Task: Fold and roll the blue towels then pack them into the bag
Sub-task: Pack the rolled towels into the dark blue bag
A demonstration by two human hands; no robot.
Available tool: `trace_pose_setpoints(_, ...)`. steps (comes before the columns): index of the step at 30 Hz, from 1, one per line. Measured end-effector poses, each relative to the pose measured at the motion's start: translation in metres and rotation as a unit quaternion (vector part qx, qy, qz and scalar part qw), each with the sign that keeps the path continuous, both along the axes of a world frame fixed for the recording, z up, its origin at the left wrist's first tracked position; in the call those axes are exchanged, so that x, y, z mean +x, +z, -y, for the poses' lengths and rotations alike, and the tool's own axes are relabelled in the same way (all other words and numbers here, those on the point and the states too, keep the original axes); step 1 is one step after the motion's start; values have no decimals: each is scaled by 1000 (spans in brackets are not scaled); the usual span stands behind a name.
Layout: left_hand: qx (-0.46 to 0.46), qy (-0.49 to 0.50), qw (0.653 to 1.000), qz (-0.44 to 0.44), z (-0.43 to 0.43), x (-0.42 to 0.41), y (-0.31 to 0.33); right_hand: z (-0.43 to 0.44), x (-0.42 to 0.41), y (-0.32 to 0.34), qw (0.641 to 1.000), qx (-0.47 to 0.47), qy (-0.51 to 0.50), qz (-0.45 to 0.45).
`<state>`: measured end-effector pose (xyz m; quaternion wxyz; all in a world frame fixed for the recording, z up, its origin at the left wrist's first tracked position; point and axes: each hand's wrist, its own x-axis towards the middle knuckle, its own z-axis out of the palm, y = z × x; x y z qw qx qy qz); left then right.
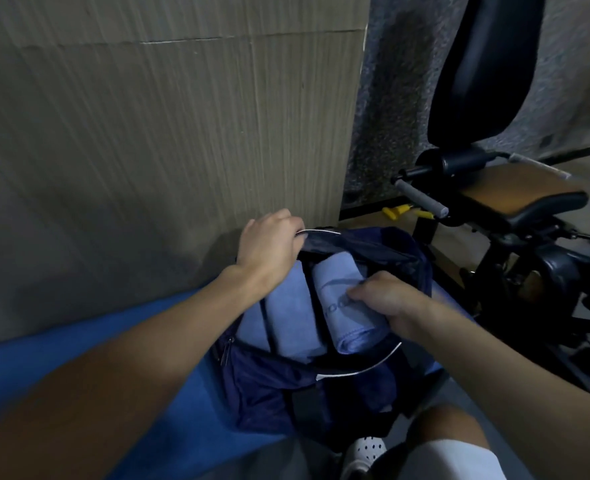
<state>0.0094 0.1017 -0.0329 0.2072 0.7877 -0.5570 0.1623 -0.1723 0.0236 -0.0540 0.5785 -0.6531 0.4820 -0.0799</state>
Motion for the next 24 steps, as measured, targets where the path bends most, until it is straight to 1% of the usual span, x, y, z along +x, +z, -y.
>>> trace_pose_setpoints(2, -11, -11, 1000, -10, -3, 3, 2, 4, 11, -9, 1000, -21, -3, -18)
trace_pose_setpoints(4, -20, -24, 999, -32, -6, 5, 3, 5, 16, -16, 999, -20, 12, -48)
trace_pose_setpoints(6, -17, -34, 997, -64, -11, 7, 1, 6, 17, -24, 997, -29, 16, -65)
trace_pose_setpoints(8, -14, -40, 994, -103, -18, 8, -5, 9, 18, -29, 995, -64, 27, -77)
trace_pose_setpoints(10, -32, -41, 988, -145, -32, 10, -12, 4, 18, -29, 983, -139, 43, -111)
trace_pose_setpoints(11, -43, -37, 986, -155, -41, 12, -16, 0, 18, -27, 972, -187, 52, -136)
trace_pose_setpoints(13, -56, -17, 985, -162, -63, 18, -26, -16, 16, -22, 936, -296, 69, -178)
trace_pose_setpoints(14, -58, -4, 985, -165, -75, 20, -31, -28, 16, -18, 916, -352, 67, -182)
trace_pose_setpoints(15, -56, 10, 984, -170, -87, 22, -36, -41, 16, -14, 899, -401, 62, -166)
trace_pose_setpoints(16, -50, 23, 983, -176, -100, 23, -40, -53, 17, -11, 889, -432, 64, -136)
trace_pose_setpoints(17, -40, 32, 981, -185, -111, 24, -45, -64, 20, -9, 888, -442, 75, -103)
trace_pose_setpoints(19, -10, 35, 977, -211, -130, 23, -52, -83, 28, -11, 896, -425, 117, -50)
trace_pose_setpoints(22, 71, 47, 963, -256, -149, 19, -62, -111, 43, -18, 923, -348, 161, -13)
trace_pose_setpoints(24, 112, 66, 957, -258, -156, 17, -66, -127, 52, -22, 924, -331, 191, -13)
